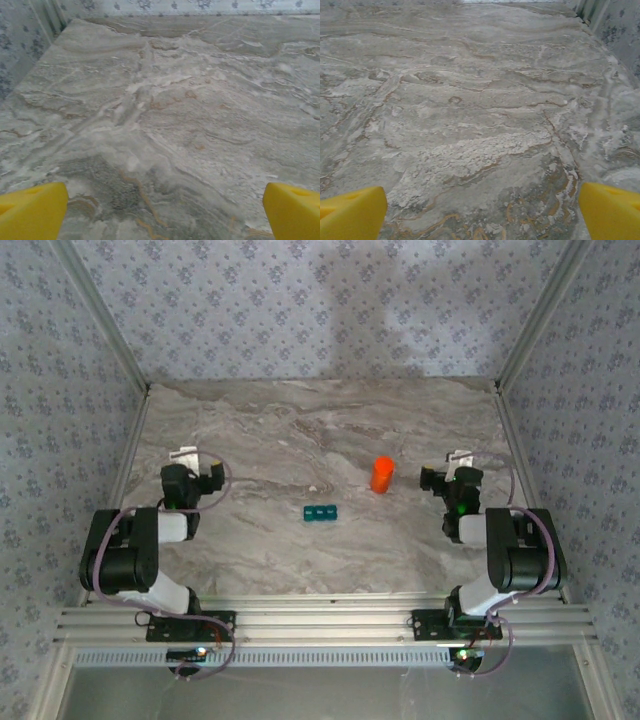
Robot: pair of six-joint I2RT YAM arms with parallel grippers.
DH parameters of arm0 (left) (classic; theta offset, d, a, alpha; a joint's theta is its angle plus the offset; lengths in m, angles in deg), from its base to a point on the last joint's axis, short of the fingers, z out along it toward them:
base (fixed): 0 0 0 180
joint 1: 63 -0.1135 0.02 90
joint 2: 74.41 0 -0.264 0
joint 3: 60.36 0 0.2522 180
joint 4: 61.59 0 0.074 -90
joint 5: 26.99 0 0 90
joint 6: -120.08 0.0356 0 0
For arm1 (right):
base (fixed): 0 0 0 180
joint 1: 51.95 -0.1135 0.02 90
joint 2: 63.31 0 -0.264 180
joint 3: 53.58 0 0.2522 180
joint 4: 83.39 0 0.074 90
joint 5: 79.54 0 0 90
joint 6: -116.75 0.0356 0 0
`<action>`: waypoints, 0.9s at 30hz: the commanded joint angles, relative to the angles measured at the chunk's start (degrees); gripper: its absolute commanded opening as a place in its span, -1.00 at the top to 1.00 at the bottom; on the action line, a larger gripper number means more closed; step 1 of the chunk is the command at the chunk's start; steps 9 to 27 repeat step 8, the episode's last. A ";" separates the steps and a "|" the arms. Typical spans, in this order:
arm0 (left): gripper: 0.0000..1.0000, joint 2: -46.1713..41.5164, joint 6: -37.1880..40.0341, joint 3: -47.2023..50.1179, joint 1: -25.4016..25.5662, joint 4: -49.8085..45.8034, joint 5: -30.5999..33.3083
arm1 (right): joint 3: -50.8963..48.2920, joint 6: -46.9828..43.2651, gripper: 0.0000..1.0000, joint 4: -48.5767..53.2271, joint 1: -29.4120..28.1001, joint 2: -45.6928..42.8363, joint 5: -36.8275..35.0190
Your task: Sort the pills into containers
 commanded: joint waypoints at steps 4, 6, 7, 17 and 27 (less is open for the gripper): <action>-0.98 0.17 -0.97 -0.24 0.23 -0.70 -0.61 | 1.24 -0.13 -1.00 1.71 0.15 -0.09 2.12; -0.99 0.15 -0.95 -0.23 0.27 -0.70 -0.61 | 1.22 -0.13 -1.00 1.75 0.08 -0.01 2.05; -0.99 0.14 -0.98 -0.19 0.29 -0.70 -0.56 | 1.10 -0.17 -1.00 1.44 0.09 0.00 2.06; -0.98 0.15 -0.98 -0.21 0.31 -0.75 -0.61 | 0.88 -0.36 -1.00 0.96 -0.13 -0.09 1.93; -0.98 0.15 -0.98 -0.21 0.31 -0.75 -0.61 | 0.88 -0.36 -1.00 0.96 -0.13 -0.09 1.93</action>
